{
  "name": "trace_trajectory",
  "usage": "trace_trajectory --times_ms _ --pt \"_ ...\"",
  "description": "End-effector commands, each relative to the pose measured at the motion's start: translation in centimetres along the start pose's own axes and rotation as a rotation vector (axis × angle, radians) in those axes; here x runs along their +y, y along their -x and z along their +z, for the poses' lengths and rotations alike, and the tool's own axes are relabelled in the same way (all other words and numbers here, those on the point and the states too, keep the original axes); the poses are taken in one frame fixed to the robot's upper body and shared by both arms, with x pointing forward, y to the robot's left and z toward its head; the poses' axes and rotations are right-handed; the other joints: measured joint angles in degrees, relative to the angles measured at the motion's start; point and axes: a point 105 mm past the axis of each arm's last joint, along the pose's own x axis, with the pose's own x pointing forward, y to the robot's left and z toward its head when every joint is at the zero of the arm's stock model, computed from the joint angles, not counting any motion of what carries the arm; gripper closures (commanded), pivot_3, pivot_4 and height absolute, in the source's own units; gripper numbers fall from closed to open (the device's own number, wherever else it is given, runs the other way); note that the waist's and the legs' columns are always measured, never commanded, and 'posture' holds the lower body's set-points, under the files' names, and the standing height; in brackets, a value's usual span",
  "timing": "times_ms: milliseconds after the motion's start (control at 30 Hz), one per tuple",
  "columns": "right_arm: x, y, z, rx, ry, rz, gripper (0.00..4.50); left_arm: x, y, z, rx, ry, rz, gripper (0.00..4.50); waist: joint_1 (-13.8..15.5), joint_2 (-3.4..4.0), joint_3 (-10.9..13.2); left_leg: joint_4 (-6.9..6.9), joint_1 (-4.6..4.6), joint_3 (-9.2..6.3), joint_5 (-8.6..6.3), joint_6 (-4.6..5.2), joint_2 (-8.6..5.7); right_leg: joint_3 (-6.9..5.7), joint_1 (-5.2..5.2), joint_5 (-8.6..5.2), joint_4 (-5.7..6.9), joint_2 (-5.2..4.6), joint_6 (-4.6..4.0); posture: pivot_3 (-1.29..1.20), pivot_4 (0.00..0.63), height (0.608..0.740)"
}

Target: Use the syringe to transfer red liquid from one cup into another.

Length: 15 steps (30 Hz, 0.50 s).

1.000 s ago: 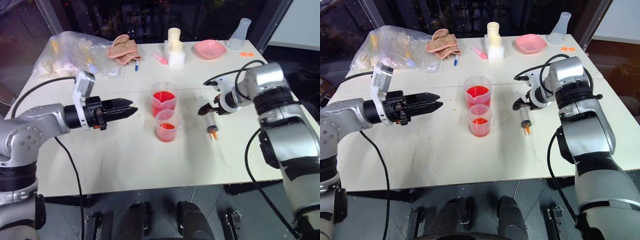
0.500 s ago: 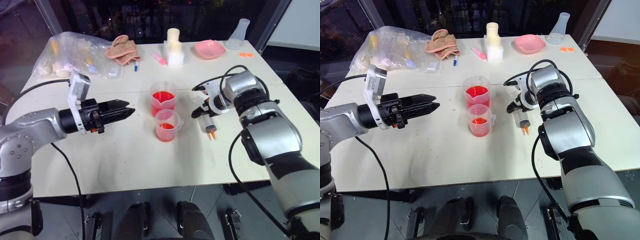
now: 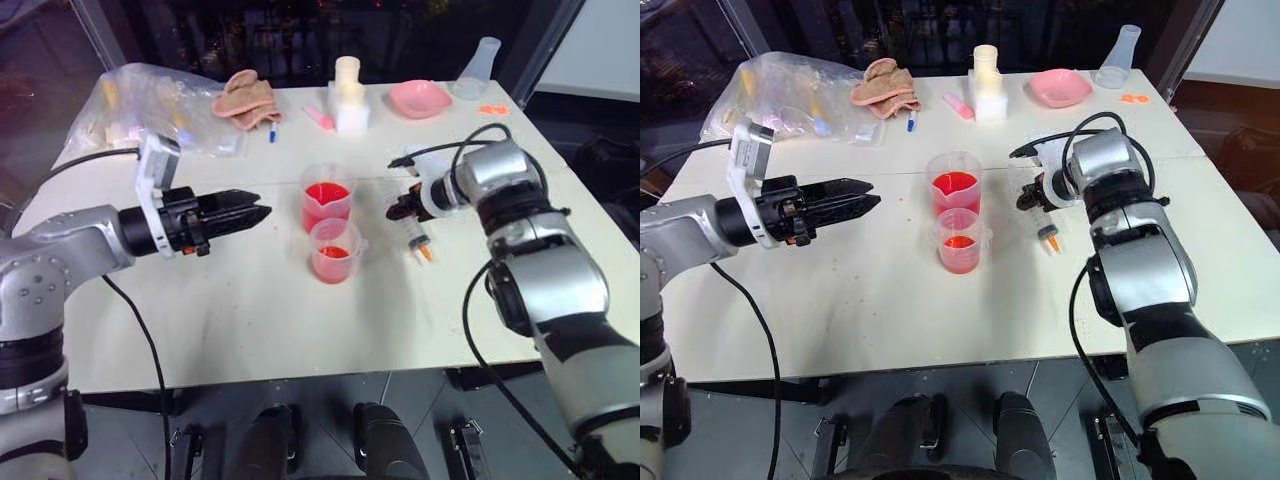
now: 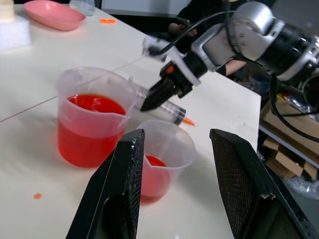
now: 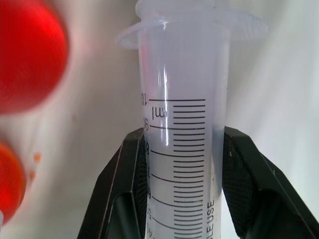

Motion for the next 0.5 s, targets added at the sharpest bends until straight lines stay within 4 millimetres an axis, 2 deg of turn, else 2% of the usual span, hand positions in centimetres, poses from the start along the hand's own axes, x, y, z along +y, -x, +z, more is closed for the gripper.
trace_trajectory --times_ms 33,100,167,233,400,500 --pt "0.9 3.9 4.8 -0.363 0.153 -0.027 3.06 0.0 0.1 1.6 -0.033 -0.048 -0.011 2.32 0.2 0.00 0.0 0.02 -0.02 -0.06 0.00 0.00 0.01 -0.03 0.02 0.00 0.00 0.01 0.00 0.00 0.150 0.740" --pt "1.6 5.9 6.0 -0.518 0.173 -0.034 3.06 0.1 0.1 1.9 -0.037 -0.054 -0.015 2.32 0.2 0.00 0.0 0.02 -0.02 -0.04 0.00 0.00 -0.01 -0.02 -0.01 0.01 0.02 0.00 0.02 0.00 0.150 0.740" --pt "2.9 8.9 8.2 -0.763 0.171 -0.034 3.06 0.4 0.0 2.4 -0.040 -0.065 -0.019 2.32 0.1 0.00 0.0 0.02 -0.02 -0.03 0.01 -0.01 0.00 -0.02 -0.01 0.02 0.03 0.01 0.05 0.00 0.150 0.740" --pt "4.0 11.0 9.4 -0.931 0.159 -0.022 3.06 0.6 -0.1 2.9 -0.048 -0.069 -0.027 2.32 -0.2 0.00 0.0 0.01 -0.01 -0.01 0.03 -0.04 0.05 -0.01 -0.04 0.03 0.07 0.07 0.05 0.00 0.150 0.740" --pt "7.1 13.1 10.6 -1.147 0.070 0.110 3.06 0.9 -0.2 3.3 -0.039 -0.087 -0.040 2.32 -0.1 0.00 0.0 0.00 0.09 -0.02 0.05 -0.07 0.10 0.01 -0.03 0.02 0.22 0.10 0.05 0.00 0.150 0.740" --pt "9.1 13.2 10.9 -1.247 0.020 0.211 3.06 1.0 -0.1 4.0 -0.044 -0.097 -0.047 2.32 -0.1 0.00 0.0 0.02 0.09 -0.04 0.05 -0.06 0.09 0.02 -0.03 0.02 0.25 0.10 0.05 0.00 0.150 0.740"
